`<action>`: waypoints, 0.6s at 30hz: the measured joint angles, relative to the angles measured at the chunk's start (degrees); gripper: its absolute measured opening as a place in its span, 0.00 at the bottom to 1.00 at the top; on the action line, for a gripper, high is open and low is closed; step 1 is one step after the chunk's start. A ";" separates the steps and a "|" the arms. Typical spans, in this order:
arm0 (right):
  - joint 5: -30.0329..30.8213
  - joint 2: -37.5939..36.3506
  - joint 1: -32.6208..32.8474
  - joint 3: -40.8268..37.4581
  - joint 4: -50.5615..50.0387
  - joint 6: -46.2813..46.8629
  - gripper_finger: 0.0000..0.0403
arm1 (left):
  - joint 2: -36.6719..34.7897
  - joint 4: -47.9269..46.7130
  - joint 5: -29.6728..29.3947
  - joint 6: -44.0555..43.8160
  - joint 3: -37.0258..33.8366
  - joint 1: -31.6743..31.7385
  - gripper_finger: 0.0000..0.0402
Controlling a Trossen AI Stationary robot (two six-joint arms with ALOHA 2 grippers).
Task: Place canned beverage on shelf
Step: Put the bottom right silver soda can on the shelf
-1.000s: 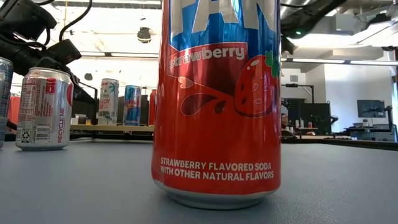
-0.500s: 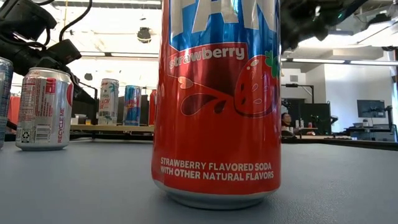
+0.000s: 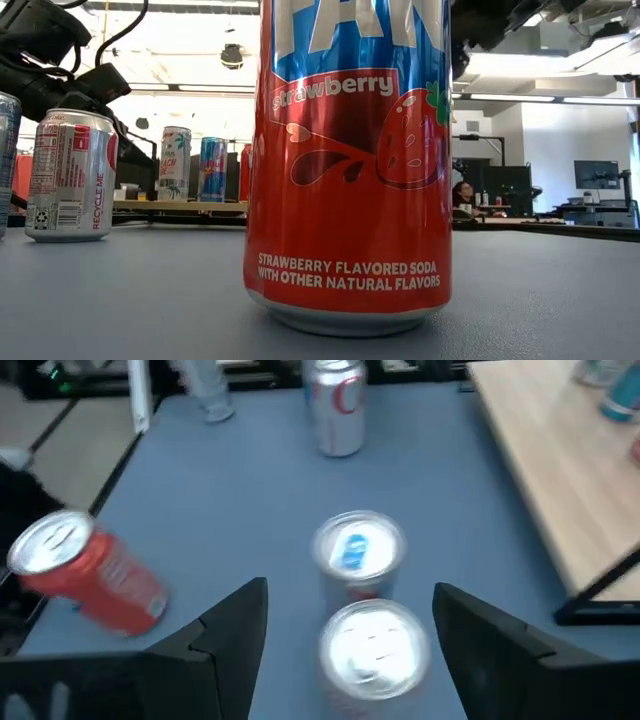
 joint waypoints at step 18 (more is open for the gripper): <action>2.05 10.22 0.63 0.01 2.18 -1.32 0.67 | 0.00 0.00 0.01 0.00 0.00 -0.02 0.07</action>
